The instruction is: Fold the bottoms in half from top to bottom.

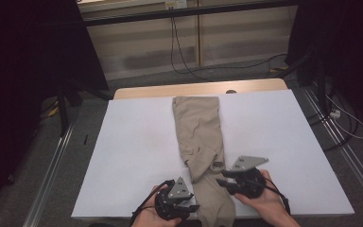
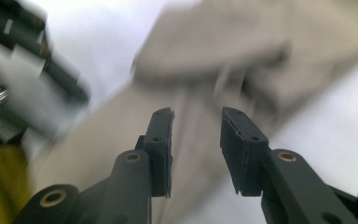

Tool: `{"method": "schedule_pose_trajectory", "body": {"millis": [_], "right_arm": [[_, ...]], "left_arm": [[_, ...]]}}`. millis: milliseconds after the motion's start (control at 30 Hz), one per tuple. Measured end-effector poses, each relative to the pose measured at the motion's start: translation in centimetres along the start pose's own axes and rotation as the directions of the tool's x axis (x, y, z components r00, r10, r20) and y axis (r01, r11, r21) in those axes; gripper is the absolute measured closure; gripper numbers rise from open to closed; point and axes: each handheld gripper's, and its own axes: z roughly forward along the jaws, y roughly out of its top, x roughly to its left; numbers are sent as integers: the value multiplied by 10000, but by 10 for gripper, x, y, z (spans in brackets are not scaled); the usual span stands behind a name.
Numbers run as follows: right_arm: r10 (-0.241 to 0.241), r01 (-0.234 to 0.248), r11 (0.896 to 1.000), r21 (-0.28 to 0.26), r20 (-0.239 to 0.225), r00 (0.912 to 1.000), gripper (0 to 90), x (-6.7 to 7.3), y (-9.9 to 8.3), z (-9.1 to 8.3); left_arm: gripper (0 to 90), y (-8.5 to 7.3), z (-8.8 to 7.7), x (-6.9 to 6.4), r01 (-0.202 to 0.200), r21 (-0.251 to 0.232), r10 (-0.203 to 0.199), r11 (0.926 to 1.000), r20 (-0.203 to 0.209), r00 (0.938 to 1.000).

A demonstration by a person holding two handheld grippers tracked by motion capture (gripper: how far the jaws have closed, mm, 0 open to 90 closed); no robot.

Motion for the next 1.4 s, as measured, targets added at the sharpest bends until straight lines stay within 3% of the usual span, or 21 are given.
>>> {"method": "schedule_pose_trajectory", "body": {"millis": [133,267,300,333,367,400,467,667,833,1000,1133,1200,1333,1400], "right_arm": [[-168,161,9992,-354,-196,9997,577,-14,34,32],[-376,371,9989,-279,-187,9991,496,-15,48,63],[-485,485,9987,-127,35,9988,521,-14,48,69],[-495,494,9987,87,165,9986,604,-14,46,74],[-428,426,9989,196,119,9990,746,-15,42,77],[-448,447,9990,37,179,9988,828,-13,39,76],[-499,502,9985,-206,160,9986,875,-10,33,66],[570,-589,9975,-398,-469,9973,873,-8,6,26],[966,-989,9948,-252,-800,9921,847,-2,-15,1],[901,-900,9959,44,-725,9933,875,1,-33,-15],[957,-933,9949,381,-677,9931,852,3,-46,-25],[993,-965,9944,428,-674,9928,864,3,-51,-31],[1017,-999,9946,287,-720,9922,865,3,-56,-43],[1071,-1046,9938,384,-729,9916,844,2,-59,-46]], "left_arm": [[488,1,-7,15,375,-497,-391,9981,-309,9988],[484,-2,-14,32,824,-761,-875,9937,-663,9940],[483,-3,-14,35,946,-781,-1002,9924,-723,9923],[483,-4,-14,38,1012,-777,-1073,9918,-783,9911],[486,-4,-14,40,1102,-813,-1168,9906,-807,9899],[490,-3,-14,41,1205,-870,-1273,9889,-762,9889],[493,-2,-14,42,1257,-960,-1336,9874,-800,9878],[561,4,-11,37,1449,-1105,-1525,9833,-643,9862],[596,14,-6,24,1165,-1110,-1212,9870,-366,9920],[605,24,7,21,1017,-946,-1046,9903,-270,9941],[601,34,16,14,914,-882,-904,9919,152,9958],[521,40,20,15,1164,-1047,-1109,9877,570,9922],[468,54,31,23,1425,-1224,-1374,9822,499,9893],[478,60,40,24,1111,-1088,-1100,9878,158,9938]]}}
